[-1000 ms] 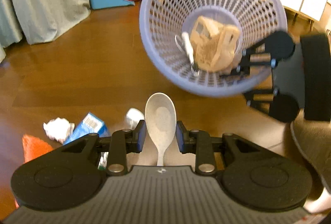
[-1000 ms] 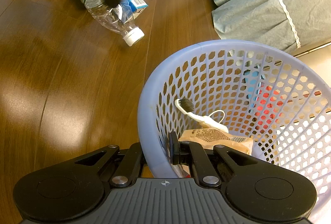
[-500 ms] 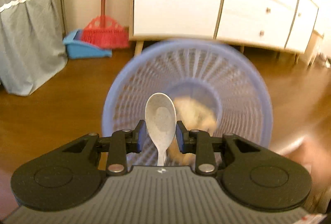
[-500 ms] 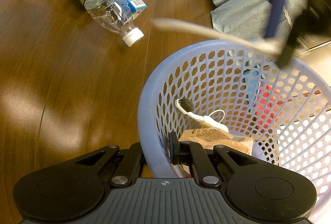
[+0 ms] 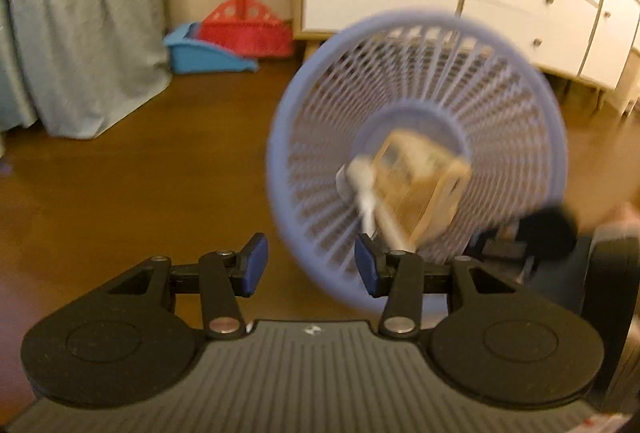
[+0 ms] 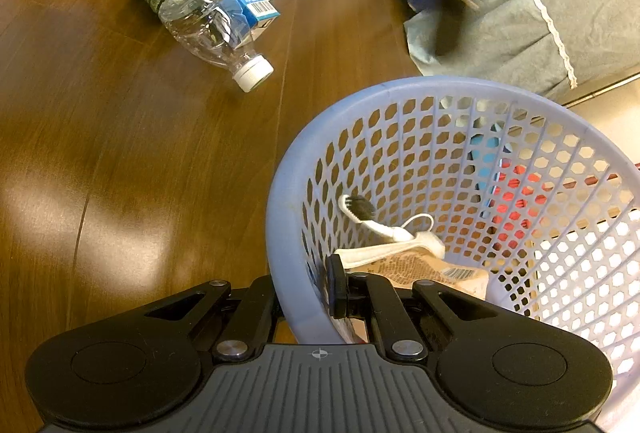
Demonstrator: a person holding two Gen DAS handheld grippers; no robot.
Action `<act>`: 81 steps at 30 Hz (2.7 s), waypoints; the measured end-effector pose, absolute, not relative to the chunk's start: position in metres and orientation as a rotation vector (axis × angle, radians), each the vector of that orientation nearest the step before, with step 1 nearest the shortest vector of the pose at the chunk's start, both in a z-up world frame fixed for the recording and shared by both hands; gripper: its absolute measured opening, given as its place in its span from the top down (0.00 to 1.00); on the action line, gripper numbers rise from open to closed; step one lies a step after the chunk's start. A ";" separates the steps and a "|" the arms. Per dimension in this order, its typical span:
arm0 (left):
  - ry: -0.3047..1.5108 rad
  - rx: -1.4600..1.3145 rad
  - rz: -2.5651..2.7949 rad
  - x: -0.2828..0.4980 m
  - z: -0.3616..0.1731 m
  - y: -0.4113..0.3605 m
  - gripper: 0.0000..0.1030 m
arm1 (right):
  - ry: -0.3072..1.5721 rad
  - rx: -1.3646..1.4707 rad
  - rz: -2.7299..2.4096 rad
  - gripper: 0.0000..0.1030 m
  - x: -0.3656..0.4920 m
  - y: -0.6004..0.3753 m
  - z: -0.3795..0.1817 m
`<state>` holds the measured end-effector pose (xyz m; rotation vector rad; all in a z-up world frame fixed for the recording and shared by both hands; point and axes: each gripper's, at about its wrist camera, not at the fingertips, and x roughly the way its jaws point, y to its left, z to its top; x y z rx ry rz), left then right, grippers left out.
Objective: Collect trash
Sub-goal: 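Lift the spoon into the wastebasket and open the left tool, then move the left tool to the clear water bottle and close around it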
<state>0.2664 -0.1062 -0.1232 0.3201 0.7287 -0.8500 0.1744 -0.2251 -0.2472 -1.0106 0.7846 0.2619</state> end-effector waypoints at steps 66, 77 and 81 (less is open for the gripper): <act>0.990 0.641 -0.899 0.175 -0.218 0.040 0.29 | 0.801 -1.017 0.251 0.97 0.176 -0.221 -0.249; 0.995 0.738 -0.984 0.169 -0.243 0.014 0.28 | 0.800 -1.017 0.252 0.97 0.176 -0.221 -0.249; 1.020 0.754 -0.987 0.168 -0.253 0.015 0.30 | 0.800 -1.018 0.252 0.97 0.176 -0.221 -0.249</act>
